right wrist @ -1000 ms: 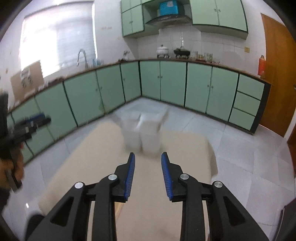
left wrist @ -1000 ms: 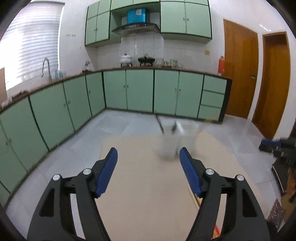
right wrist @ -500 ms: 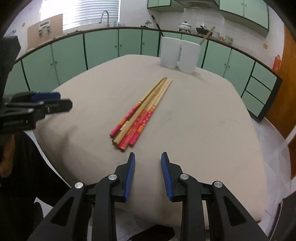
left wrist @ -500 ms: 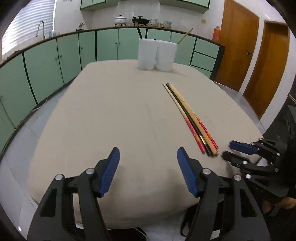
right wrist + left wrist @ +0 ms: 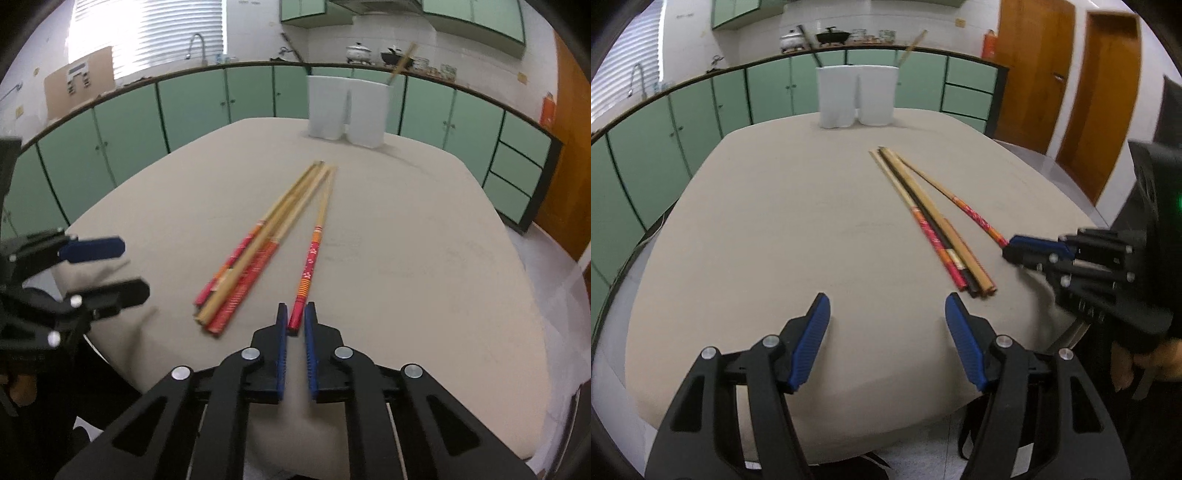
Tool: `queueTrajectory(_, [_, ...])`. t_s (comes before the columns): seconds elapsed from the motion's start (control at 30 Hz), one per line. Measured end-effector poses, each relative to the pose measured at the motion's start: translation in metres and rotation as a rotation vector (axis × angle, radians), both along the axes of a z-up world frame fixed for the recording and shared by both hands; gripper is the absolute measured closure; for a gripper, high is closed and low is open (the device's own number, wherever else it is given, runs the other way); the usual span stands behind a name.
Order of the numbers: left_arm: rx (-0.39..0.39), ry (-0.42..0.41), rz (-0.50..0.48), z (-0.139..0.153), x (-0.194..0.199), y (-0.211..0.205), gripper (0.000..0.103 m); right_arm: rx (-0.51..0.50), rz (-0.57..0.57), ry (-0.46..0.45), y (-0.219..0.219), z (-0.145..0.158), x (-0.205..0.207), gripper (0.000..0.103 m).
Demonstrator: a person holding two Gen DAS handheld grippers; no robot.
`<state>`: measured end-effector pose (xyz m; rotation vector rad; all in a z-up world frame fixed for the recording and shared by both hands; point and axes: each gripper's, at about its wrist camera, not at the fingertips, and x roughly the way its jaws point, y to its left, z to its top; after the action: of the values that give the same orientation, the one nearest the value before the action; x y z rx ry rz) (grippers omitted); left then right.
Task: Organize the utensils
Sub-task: 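Grasp a red-patterned chopstick with the right tool while the left tool grasps another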
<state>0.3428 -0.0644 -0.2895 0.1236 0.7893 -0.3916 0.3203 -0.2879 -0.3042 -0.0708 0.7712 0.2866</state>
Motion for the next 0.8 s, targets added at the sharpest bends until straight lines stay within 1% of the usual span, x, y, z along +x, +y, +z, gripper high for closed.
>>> queueTrajectory(0.17, [0.022,0.012,-0.035,-0.009,0.002,-0.023,0.04,0.04,-0.031,0.02,-0.016,-0.001,0.003,0.096])
queueTrajectory(0.27, [0.047,-0.001,-0.02,-0.011,0.005,-0.032,0.038,0.035,-0.032,0.012,-0.015,-0.002,0.002,0.096])
queueTrajectory(0.43, [0.031,-0.006,0.012,-0.01,0.01,-0.038,0.038,0.043,-0.035,0.01,-0.016,-0.004,0.004,0.096])
queueTrajectory(0.53, [0.008,-0.003,0.025,-0.01,0.009,-0.037,0.038,0.037,-0.035,0.005,-0.017,-0.004,0.0,0.096])
queueTrajectory(0.67, [0.035,-0.018,0.022,-0.012,0.008,-0.042,0.036,0.04,-0.037,0.006,-0.017,-0.004,0.0,0.096])
queueTrajectory(0.73, [0.039,-0.021,0.046,-0.012,0.009,-0.04,0.036,0.039,-0.037,0.006,-0.017,-0.004,0.0,0.096])
queueTrajectory(0.8, [0.045,-0.025,0.078,-0.012,0.009,-0.036,0.041,0.039,-0.038,0.005,-0.017,-0.004,0.0,0.096])
